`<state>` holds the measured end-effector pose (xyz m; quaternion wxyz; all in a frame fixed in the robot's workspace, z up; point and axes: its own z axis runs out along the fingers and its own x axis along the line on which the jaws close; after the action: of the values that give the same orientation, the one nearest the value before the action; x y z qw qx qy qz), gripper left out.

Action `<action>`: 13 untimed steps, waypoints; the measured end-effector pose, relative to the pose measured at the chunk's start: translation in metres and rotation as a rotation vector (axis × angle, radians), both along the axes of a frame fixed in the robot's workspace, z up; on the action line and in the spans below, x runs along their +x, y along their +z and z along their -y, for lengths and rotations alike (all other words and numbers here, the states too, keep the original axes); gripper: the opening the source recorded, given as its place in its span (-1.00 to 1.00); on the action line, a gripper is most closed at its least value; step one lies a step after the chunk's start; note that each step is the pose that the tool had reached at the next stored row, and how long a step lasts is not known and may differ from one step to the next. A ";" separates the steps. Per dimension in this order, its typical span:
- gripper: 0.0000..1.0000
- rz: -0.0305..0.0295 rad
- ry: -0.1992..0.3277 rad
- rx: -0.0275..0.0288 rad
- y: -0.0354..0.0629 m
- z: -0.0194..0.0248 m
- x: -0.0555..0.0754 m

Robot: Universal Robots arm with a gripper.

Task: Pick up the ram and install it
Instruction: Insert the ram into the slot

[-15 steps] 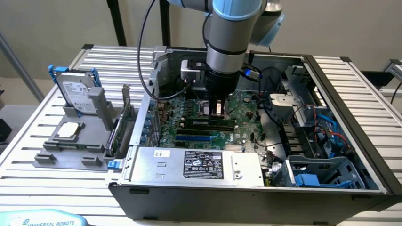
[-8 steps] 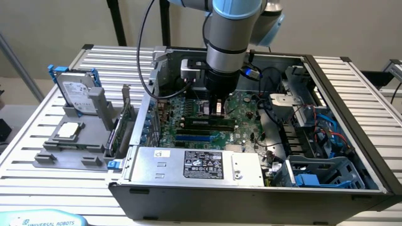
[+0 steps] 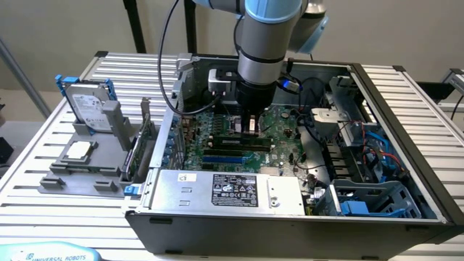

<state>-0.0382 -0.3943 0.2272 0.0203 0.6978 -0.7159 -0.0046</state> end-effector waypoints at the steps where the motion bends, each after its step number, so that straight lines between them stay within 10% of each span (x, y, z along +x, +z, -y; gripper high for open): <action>1: -0.73 -0.0001 0.000 -0.0002 -0.0002 0.0000 0.000; 13: -0.73 -0.0001 -0.003 -0.0001 -0.0035 0.0000 0.000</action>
<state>-0.0382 -0.3943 0.2237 0.0204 0.6969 -0.7169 -0.0046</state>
